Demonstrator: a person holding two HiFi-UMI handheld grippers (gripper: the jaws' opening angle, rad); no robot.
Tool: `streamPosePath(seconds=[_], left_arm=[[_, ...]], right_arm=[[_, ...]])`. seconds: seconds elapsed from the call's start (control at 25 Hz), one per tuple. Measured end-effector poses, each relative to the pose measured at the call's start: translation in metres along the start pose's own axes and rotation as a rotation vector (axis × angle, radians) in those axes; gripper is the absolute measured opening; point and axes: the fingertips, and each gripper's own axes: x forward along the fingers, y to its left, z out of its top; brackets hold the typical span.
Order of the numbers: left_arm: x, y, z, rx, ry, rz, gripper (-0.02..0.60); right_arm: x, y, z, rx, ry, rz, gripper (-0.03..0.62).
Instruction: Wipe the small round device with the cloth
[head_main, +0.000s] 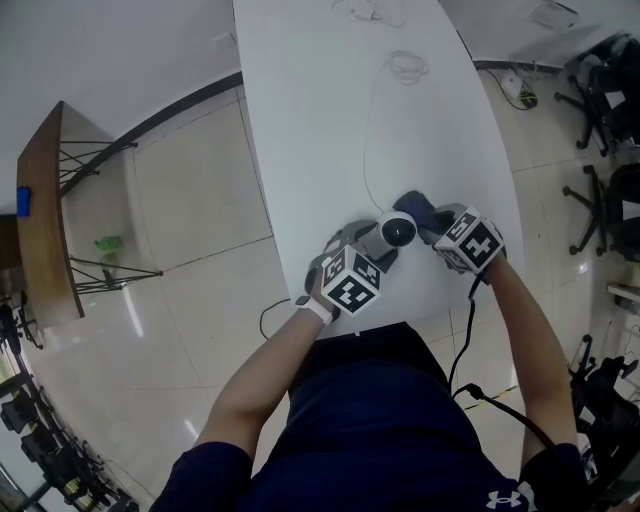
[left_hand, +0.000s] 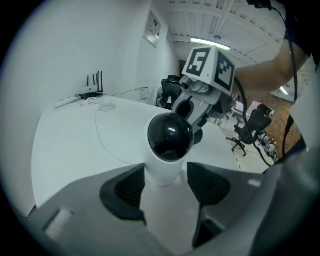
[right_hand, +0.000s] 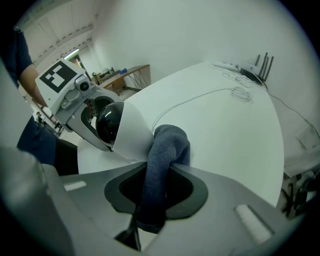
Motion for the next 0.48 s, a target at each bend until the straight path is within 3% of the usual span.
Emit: streamPosePath(seconds=[0.24, 0.36, 0.48], left_arm=[[0.0, 0.002, -0.004, 0.034, 0.017, -0.004, 0.267], [0.0, 0.0, -0.003, 0.038, 0.017, -0.001, 0.267], [0.0, -0.003, -0.002, 0.041, 0.02, -0.001, 0.267]], right_arm=[[-0.001, 0.032, -0.03, 0.233, -0.022, 0.039, 0.083], [-0.002, 0.054, -0.032, 0.381, -0.118, 0.106, 0.083], [-0.003, 0.058, -0.029, 0.606, -0.242, 0.185, 0.084]])
